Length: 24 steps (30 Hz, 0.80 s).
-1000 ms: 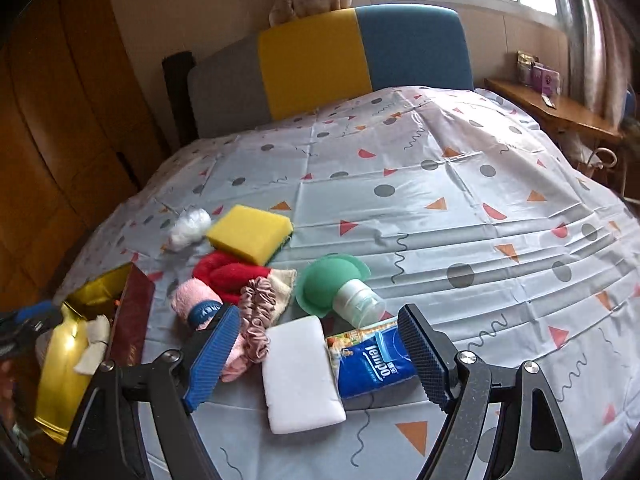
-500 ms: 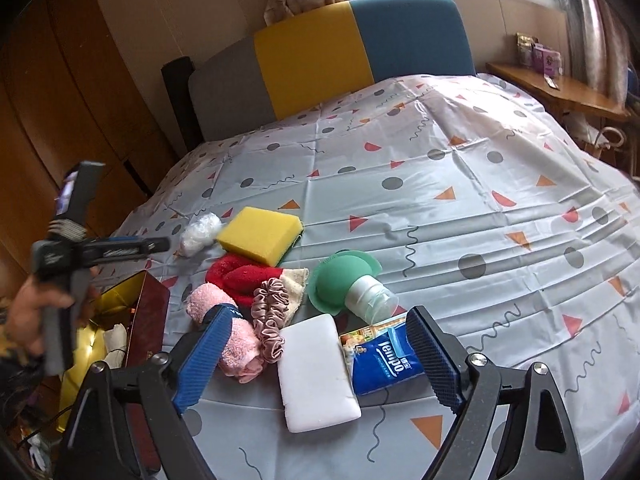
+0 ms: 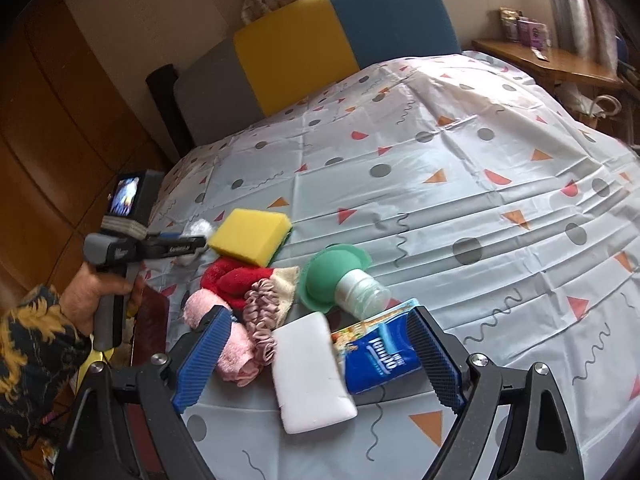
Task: Organize soft objects
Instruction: 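Grasp the plastic-wrapped cotton ball with the left tool, then release the cotton ball in the tray with left tool while right grasps green-capped bottle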
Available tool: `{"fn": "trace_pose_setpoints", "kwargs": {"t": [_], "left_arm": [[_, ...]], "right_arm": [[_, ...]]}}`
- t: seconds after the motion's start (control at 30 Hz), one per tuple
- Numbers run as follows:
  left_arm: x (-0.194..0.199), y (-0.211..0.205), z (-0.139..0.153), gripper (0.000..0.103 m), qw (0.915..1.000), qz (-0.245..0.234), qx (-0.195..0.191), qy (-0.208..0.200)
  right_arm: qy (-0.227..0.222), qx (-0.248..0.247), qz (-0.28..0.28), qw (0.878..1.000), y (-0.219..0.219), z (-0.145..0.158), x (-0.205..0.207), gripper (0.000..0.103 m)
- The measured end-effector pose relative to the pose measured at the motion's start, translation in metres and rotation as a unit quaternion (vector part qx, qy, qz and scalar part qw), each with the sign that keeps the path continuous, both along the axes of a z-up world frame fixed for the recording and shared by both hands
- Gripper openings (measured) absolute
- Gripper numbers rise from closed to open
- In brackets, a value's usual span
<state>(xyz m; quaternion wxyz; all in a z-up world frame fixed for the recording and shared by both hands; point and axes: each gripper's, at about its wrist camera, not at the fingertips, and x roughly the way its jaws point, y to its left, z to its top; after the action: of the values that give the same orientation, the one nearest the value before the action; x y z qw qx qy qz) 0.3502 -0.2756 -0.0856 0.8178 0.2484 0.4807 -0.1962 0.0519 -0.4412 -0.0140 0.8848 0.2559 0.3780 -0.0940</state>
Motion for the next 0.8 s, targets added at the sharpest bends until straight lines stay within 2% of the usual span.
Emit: {"fn": "trace_pose_setpoints", "kwargs": {"t": [0.07,0.2,0.43,0.67,0.8], "left_arm": [[-0.009,0.007,0.012,0.035,0.9998,0.007,-0.013,-0.013],[-0.035,0.031,0.05,0.035,0.9969,0.027,-0.07,-0.025],[-0.111,0.065,0.114,0.035,0.9878,0.007,-0.15,-0.042],[-0.184,0.112,0.138,0.036,0.9776,0.009,-0.208,-0.031],[-0.211,0.143,0.131,0.036,0.9739,0.025,-0.225,-0.015]], "right_arm": [[-0.005,0.005,-0.019,1.0,-0.008,0.001,-0.004,0.09],[-0.005,0.043,-0.063,0.997,-0.031,-0.004,-0.013,0.09],[0.007,0.059,-0.093,0.994,-0.045,-0.011,-0.017,0.088],[0.033,0.025,-0.048,0.998,-0.029,-0.019,-0.004,0.072],[0.052,-0.011,0.014,0.998,-0.01,-0.021,0.015,0.072]]}}
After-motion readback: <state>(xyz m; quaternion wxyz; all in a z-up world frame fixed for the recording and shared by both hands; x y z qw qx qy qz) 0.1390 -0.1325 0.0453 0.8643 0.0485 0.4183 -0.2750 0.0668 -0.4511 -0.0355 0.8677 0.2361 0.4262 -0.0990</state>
